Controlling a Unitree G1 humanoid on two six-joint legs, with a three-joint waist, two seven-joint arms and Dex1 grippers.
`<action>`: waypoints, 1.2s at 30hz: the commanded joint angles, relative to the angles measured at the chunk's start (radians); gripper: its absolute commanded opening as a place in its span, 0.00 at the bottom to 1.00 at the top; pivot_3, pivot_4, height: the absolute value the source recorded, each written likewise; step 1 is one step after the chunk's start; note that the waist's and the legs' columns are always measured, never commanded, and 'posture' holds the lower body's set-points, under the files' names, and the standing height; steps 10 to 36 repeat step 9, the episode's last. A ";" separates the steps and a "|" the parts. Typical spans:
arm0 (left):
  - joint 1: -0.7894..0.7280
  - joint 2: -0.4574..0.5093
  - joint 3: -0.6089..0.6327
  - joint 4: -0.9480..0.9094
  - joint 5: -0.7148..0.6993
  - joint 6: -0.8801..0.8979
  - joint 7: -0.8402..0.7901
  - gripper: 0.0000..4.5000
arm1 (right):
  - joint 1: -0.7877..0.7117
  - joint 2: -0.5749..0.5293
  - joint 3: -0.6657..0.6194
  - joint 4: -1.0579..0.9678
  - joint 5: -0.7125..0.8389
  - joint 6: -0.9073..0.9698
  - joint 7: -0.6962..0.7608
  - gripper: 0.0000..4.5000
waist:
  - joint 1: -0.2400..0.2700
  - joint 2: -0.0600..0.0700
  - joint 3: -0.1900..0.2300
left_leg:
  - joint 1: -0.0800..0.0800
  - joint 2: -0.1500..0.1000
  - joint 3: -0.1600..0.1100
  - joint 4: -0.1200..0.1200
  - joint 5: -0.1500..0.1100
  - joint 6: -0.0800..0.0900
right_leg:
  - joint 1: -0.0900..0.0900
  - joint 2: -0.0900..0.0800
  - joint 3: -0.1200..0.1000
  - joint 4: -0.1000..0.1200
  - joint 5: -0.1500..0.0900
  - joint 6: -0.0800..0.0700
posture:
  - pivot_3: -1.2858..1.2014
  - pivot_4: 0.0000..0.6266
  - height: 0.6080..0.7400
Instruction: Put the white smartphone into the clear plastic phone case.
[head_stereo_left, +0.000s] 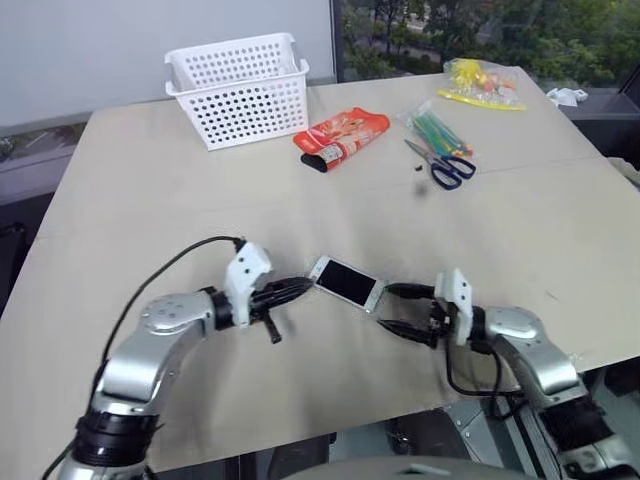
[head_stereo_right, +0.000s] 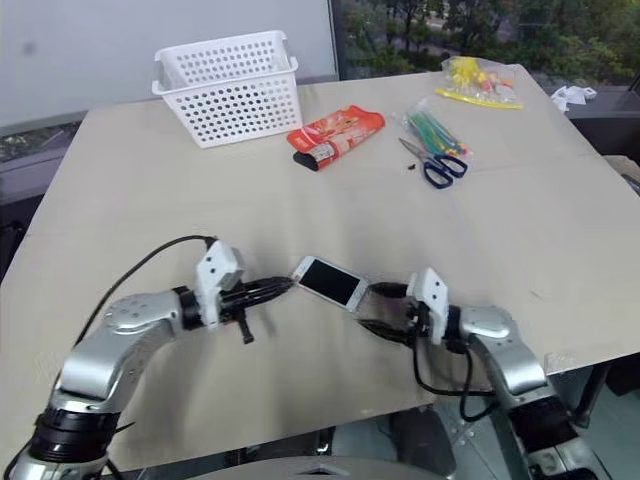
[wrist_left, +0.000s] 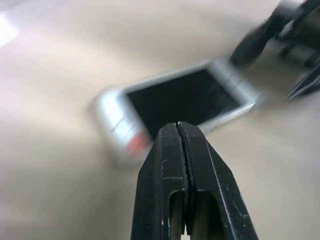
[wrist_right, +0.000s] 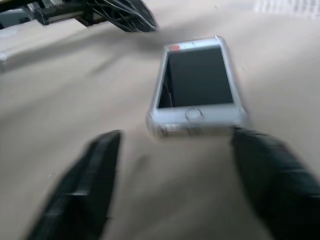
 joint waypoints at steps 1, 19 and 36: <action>0.029 0.018 0.057 0.033 0.029 -0.088 0.010 0.19 | 0.032 -0.040 -0.065 -0.037 0.035 0.000 0.020 1.00 | 0.004 0.000 0.002 | 0.000 0.000 0.000 0.000 0.000 0.000 | 0.000 0.000 0.000 0.000 0.000 0.000 | 0.52 0.24 1.00; 0.156 0.021 0.109 0.085 0.067 -0.238 0.001 0.99 | 0.054 -0.146 -0.190 0.083 0.028 -0.109 0.078 1.00 | 0.009 -0.003 0.007 | 0.000 -0.001 0.002 0.001 0.000 0.000 | 0.001 -0.002 0.000 0.000 -0.003 -0.002 | 0.52 0.24 1.00; 0.156 0.021 0.109 0.085 0.067 -0.238 0.001 0.99 | 0.054 -0.146 -0.190 0.083 0.028 -0.109 0.078 1.00 | 0.009 -0.003 0.007 | 0.000 -0.001 0.002 0.001 0.000 0.000 | 0.001 -0.002 0.000 0.000 -0.003 -0.002 | 0.52 0.24 1.00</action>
